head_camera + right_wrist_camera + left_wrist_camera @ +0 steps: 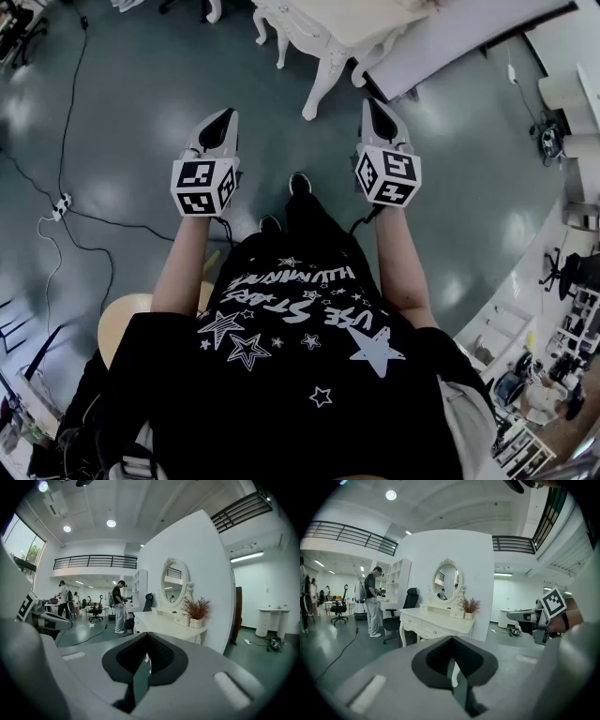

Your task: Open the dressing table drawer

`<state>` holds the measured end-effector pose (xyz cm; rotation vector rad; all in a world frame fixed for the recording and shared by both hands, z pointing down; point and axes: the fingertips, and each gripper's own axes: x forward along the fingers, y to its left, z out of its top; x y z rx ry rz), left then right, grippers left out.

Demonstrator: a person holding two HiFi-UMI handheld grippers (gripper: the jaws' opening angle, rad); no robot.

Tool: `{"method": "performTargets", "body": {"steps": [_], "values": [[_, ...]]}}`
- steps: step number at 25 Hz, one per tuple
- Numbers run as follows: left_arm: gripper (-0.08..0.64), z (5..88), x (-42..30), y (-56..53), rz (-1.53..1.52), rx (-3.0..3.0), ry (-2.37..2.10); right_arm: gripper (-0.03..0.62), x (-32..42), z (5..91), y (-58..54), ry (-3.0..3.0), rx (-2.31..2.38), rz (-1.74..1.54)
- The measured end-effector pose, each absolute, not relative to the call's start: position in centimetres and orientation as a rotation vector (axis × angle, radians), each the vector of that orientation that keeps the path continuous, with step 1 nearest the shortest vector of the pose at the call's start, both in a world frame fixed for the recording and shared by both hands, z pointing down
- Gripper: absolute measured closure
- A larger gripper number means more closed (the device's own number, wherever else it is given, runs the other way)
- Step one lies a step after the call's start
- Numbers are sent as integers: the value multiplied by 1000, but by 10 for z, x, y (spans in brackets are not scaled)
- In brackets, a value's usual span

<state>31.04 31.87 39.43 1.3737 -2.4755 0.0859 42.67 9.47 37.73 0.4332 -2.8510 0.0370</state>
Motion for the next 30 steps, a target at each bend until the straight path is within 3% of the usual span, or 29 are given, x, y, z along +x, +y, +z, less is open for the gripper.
{"method": "performTargets", "body": {"steps": [21,22,24,30], "values": [[560,403,305,361,61,1269,-2506,563,401,380,110,-2894,449,121],[560,404,301,361,61,1263,-2506,533,395,380,108,-2897,454,122],[560,405,289,358,67,1254,-2511,401,381,382,100,-2901,464,134],[560,411,243,341,78,1231,-2504,291,325,393,65,-2884,488,175]]}}
